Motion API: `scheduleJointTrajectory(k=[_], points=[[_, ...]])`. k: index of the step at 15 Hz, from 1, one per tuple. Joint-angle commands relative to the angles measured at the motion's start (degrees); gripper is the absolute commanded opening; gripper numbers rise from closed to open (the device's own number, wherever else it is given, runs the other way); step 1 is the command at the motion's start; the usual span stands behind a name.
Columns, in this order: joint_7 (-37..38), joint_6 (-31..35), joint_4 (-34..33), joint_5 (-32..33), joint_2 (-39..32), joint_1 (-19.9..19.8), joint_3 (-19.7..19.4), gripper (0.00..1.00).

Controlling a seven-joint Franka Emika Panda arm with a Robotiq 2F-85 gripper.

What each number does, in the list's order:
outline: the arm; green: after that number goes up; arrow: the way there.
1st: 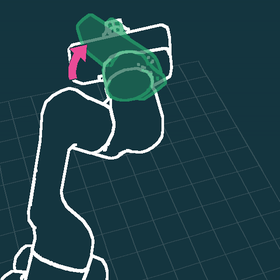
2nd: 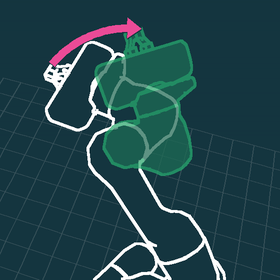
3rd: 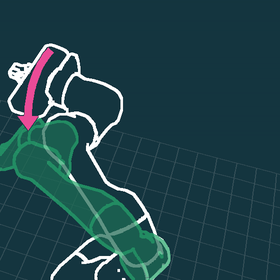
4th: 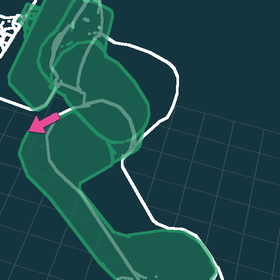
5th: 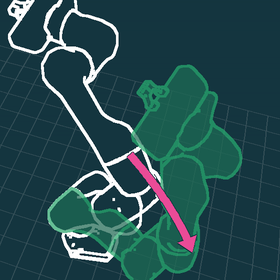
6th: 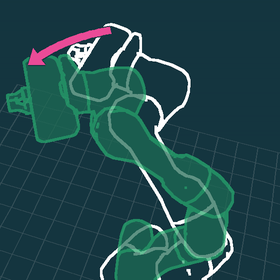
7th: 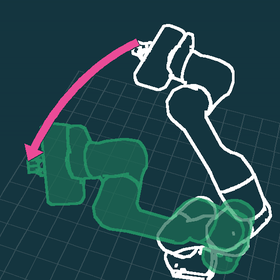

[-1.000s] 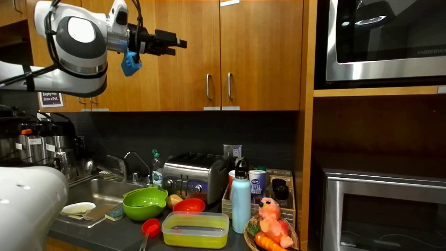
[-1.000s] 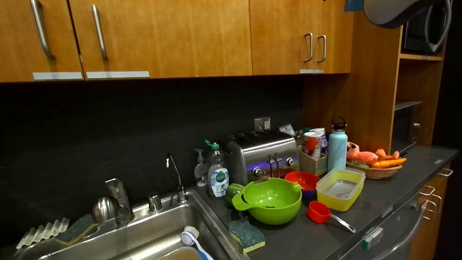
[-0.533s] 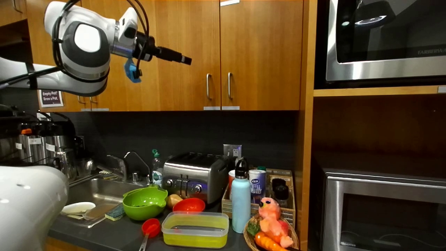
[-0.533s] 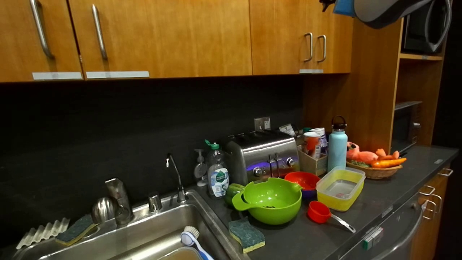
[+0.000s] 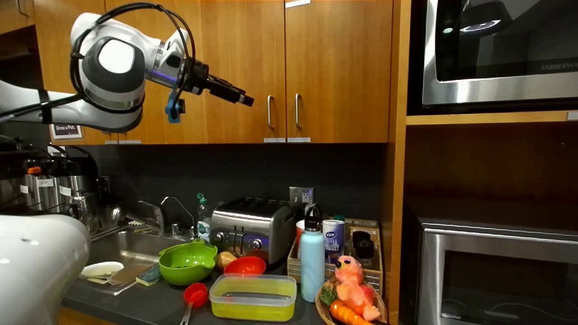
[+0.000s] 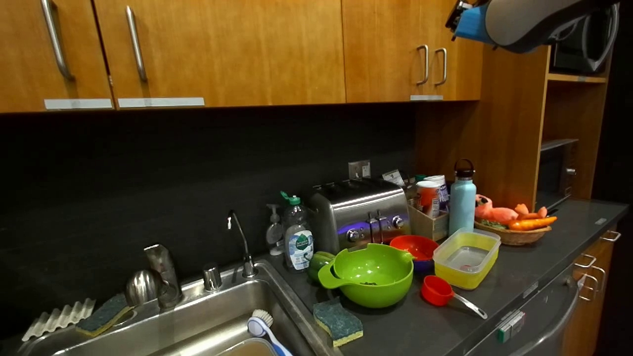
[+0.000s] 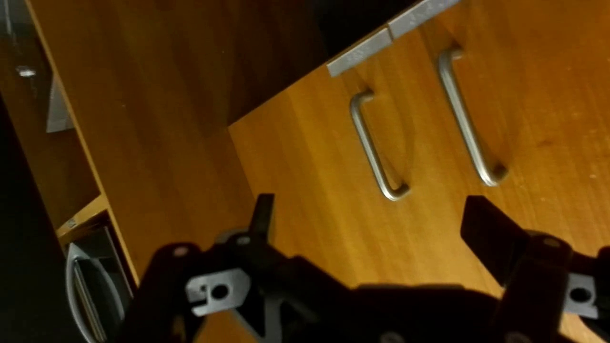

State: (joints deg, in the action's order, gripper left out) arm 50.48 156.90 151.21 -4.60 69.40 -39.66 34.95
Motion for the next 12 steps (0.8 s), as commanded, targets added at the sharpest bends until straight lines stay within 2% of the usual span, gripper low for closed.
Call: scheduleJointTrajectory(k=[1, 5, 7, 9, 12], points=[[0.63, -1.71, 2.37, 3.78, 1.34, -1.01, -1.19, 1.00], [-1.01, -0.52, 2.83, 6.17, -1.28, -0.46, -3.90, 1.00], [-0.46, 2.36, 3.29, 4.32, -3.95, 1.23, -6.61, 1.00], [-0.51, 4.48, 3.46, 2.48, -6.55, 3.50, -9.66, 1.00], [-1.33, 6.66, 3.94, -0.85, -9.52, 8.94, -15.42, 1.00]])
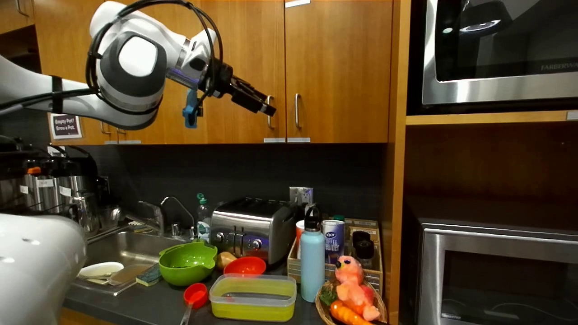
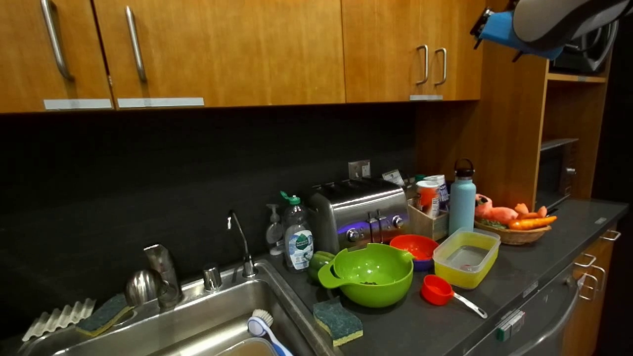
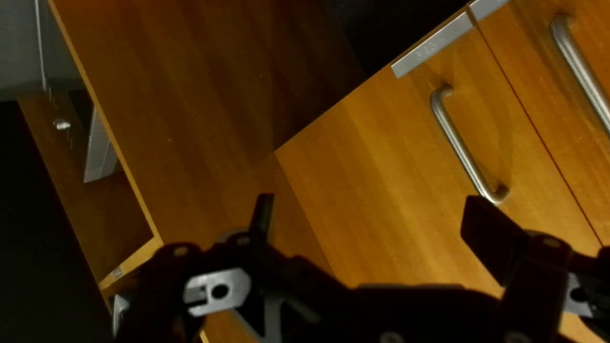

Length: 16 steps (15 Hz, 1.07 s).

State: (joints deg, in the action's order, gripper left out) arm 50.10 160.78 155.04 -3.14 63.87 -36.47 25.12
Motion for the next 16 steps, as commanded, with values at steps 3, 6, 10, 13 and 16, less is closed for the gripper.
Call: scheduleJointTrajectory(k=[3, 6, 10, 13, 16], points=[[-1.89, 3.20, -0.30, -5.18, -5.99, 12.72, -11.87, 1.00], [-3.92, 4.10, -0.80, -8.68, -7.51, 21.09, -17.65, 1.00], [-6.49, 4.92, -2.09, -11.65, -9.87, 28.89, -20.02, 1.00], [-7.95, 5.88, -2.89, -11.37, -12.79, 31.00, -18.89, 1.00], [-10.91, 7.47, -3.42, -8.83, -15.77, 28.76, -16.76, 1.00]])
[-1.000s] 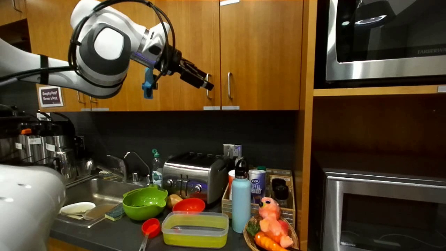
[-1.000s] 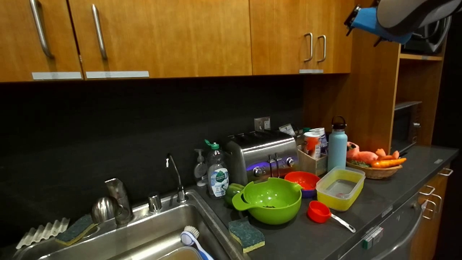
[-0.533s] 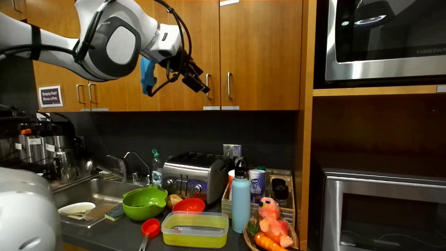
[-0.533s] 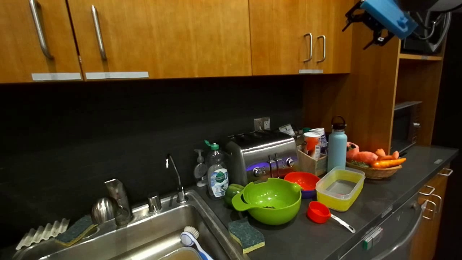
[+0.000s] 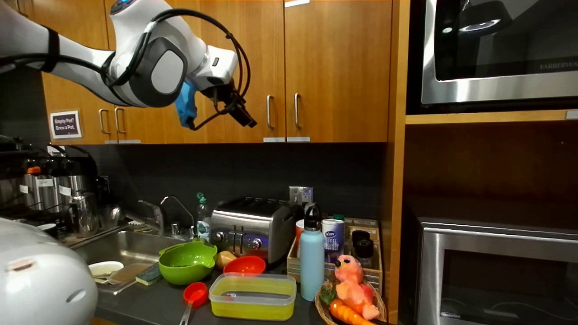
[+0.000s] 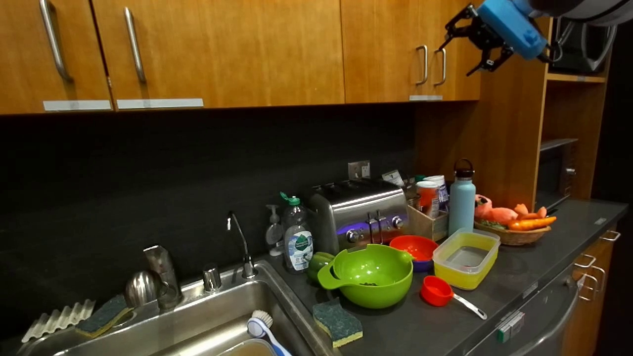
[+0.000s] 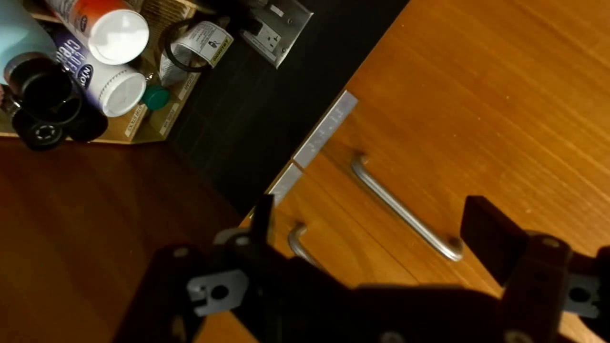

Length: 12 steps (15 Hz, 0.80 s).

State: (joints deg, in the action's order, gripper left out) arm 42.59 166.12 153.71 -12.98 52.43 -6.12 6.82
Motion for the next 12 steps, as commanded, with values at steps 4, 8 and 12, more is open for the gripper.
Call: scheduleJointTrajectory(k=[4, 8, 12], points=[[-10.82, 5.09, -3.86, 0.47, -8.31, 1.77, 0.03, 1.00], [-19.79, 5.12, -6.96, -2.61, -10.10, 10.40, -5.64, 1.00], [-27.17, 2.57, -9.83, -5.29, -9.09, 19.58, -12.93, 1.00]])
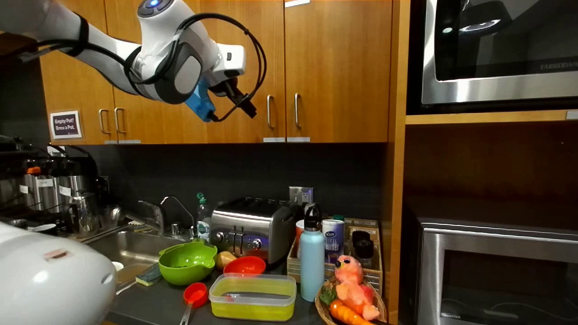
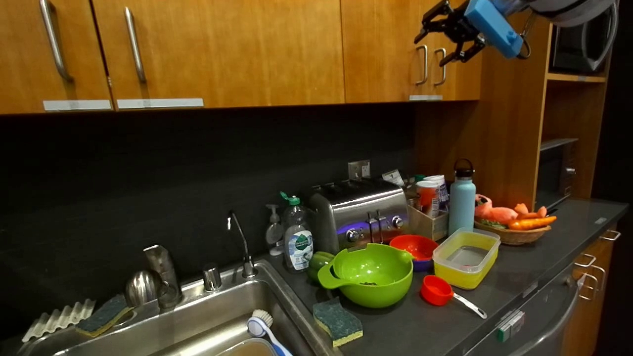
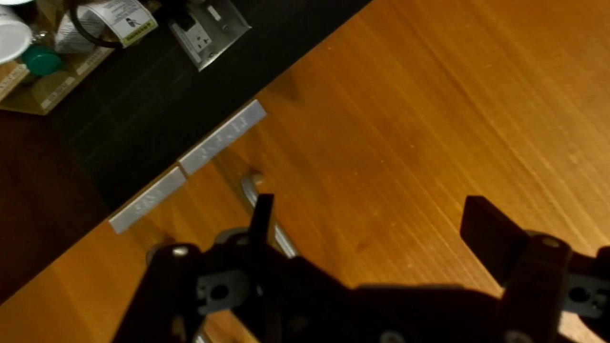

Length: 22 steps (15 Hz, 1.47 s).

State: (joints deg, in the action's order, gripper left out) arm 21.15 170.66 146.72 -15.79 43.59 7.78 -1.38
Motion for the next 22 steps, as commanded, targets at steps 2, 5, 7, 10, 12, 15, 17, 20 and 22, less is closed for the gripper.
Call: scheduleJointTrajectory(k=[2, 5, 7, 10, 12, 15, 17, 20, 22], points=[[-7.59, -1.87, -3.60, -2.49, -0.38, 6.86, -5.66, 1.00], [-6.10, -1.23, -2.25, -2.46, 0.00, 4.68, -4.04, 1.00], [-6.06, -1.22, -2.11, -2.41, 0.01, 4.52, -3.74, 1.00], [-5.82, -1.33, -1.50, -2.26, 0.27, 3.65, -3.62, 1.00], [-6.59, -2.03, -0.80, -1.33, 0.70, 2.23, -3.75, 1.00], [-8.61, -2.40, -0.10, -1.05, 1.11, 1.75, -4.57, 1.00], [-10.72, -2.67, -0.01, -1.04, 1.13, 2.95, -5.42, 1.00], [-14.72, -6.19, -1.17, -0.58, 0.81, 5.04, -6.73, 1.00], [-17.38, -14.56, -3.28, -2.26, 1.31, 8.80, -9.44, 1.00]])
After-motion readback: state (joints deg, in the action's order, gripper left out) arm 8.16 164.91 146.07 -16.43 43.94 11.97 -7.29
